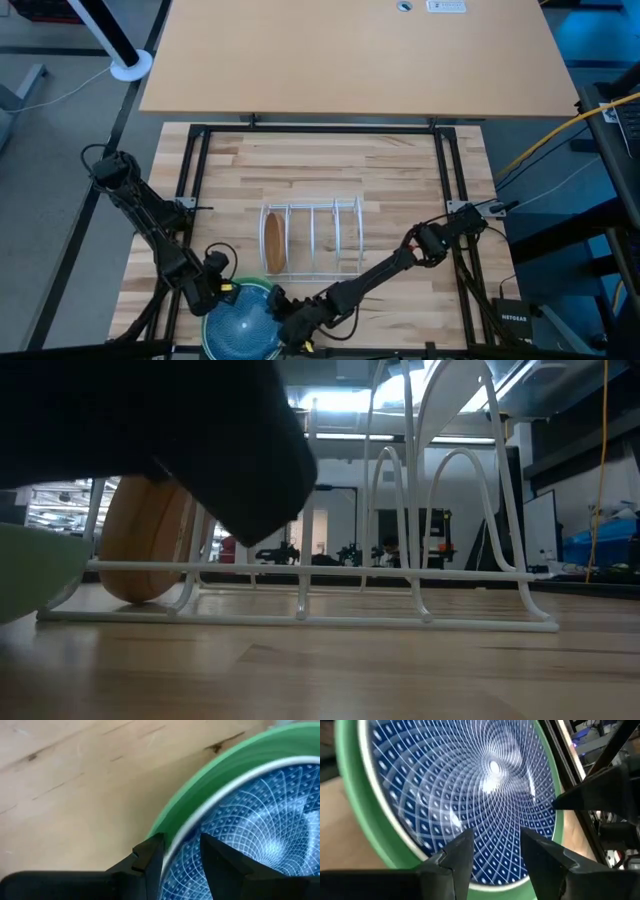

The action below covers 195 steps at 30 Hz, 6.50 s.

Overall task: Sort dishes
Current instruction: Put the blue plate into the dish rack

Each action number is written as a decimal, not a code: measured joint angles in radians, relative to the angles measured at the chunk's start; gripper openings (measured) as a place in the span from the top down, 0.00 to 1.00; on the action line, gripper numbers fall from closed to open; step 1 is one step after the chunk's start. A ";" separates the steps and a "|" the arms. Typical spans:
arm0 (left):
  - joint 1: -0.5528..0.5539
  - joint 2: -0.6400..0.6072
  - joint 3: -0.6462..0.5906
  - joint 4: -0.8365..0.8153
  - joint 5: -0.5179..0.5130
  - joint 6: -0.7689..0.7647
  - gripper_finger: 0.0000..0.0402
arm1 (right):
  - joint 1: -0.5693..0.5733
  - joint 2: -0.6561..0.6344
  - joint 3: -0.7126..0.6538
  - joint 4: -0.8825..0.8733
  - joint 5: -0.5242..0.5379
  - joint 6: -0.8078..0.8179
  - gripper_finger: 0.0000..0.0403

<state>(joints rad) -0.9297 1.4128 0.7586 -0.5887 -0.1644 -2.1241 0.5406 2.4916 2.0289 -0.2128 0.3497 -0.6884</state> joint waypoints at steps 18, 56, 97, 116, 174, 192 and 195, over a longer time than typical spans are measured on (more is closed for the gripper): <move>0.010 -0.001 0.000 -0.090 -0.001 -0.043 0.69 | 0.040 -0.002 0.034 -0.003 -0.037 -0.148 0.59; -0.079 -0.048 0.015 0.436 0.001 0.462 0.69 | -0.008 -0.002 0.034 -0.034 0.010 0.168 0.59; -0.112 0.552 0.722 -0.106 -0.076 0.920 0.69 | -0.077 -0.002 0.034 -0.074 0.007 0.510 0.59; -0.125 0.552 0.722 -0.057 -0.088 0.873 0.82 | -0.076 -0.002 0.034 -0.073 0.008 0.512 0.59; -0.063 0.630 0.726 -0.106 -0.001 0.891 0.64 | -0.030 -0.002 0.034 -0.074 0.048 0.497 0.59; -0.065 0.631 0.722 -0.220 -0.056 0.882 0.64 | -0.030 -0.002 0.035 -0.074 0.047 0.497 0.59; -0.064 0.632 0.721 -0.193 -0.056 0.858 0.64 | -0.030 -0.002 0.035 -0.074 0.047 0.497 0.59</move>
<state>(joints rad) -0.9939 2.0448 1.4799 -0.7818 -0.2207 -1.2661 0.5110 2.4901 2.0636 -0.2866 0.3965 -0.1910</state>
